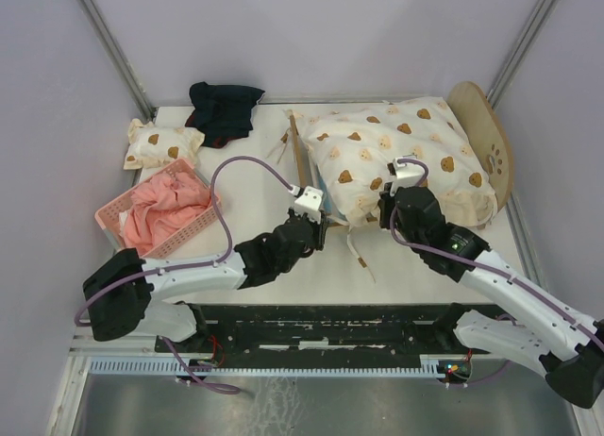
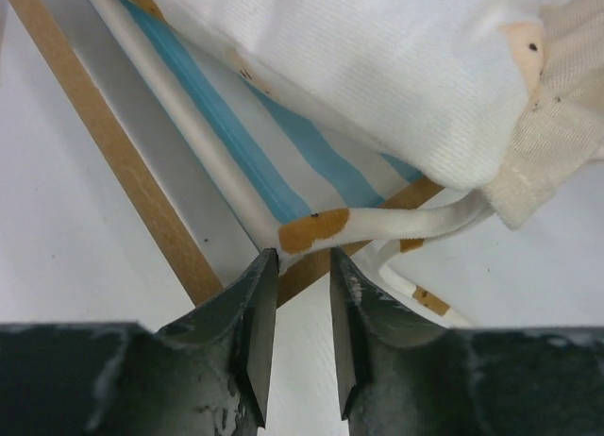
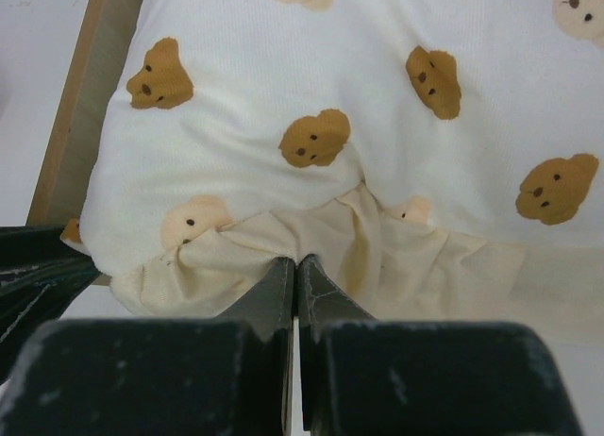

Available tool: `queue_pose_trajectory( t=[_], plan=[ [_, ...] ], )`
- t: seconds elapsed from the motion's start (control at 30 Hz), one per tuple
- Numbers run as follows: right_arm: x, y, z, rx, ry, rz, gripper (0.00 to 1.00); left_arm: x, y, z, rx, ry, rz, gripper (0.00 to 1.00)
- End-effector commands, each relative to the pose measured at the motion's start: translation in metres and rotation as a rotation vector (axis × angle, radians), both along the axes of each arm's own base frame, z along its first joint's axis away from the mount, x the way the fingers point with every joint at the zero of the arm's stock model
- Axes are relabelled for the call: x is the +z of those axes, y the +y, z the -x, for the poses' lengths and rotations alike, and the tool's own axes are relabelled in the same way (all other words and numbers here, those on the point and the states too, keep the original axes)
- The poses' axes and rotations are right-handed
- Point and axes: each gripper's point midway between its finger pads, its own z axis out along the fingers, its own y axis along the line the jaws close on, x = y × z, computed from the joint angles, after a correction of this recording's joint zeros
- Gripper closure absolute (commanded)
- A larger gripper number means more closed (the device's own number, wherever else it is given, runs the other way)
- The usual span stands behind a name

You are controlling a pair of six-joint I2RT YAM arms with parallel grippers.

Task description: Set up the pet bed

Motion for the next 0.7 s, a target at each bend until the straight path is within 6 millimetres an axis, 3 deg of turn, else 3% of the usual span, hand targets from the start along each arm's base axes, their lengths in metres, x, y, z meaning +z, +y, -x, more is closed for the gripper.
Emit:
queue_pose_trajectory(
  t=[0.0,0.1,0.33,0.47,0.67],
  plan=[
    [0.008,0.005,-0.005,0.000,-0.026,-0.039,0.98,0.008,0.002,0.011,0.020,0.093,0.081,0.58],
    [0.007,0.006,-0.007,-0.002,-0.025,-0.036,0.98,0.006,0.012,0.018,0.024,0.110,0.096,0.54],
    [0.011,0.010,-0.013,-0.006,-0.029,-0.030,0.98,-0.017,0.032,0.027,0.050,0.127,0.101,0.57],
    [0.016,0.013,-0.017,-0.006,-0.034,-0.032,0.98,-0.028,0.039,0.019,0.099,0.103,0.054,0.68],
    [0.017,0.017,-0.021,-0.002,-0.031,-0.027,0.98,-0.026,0.050,-0.003,0.213,0.025,-0.018,0.86]
  ],
)
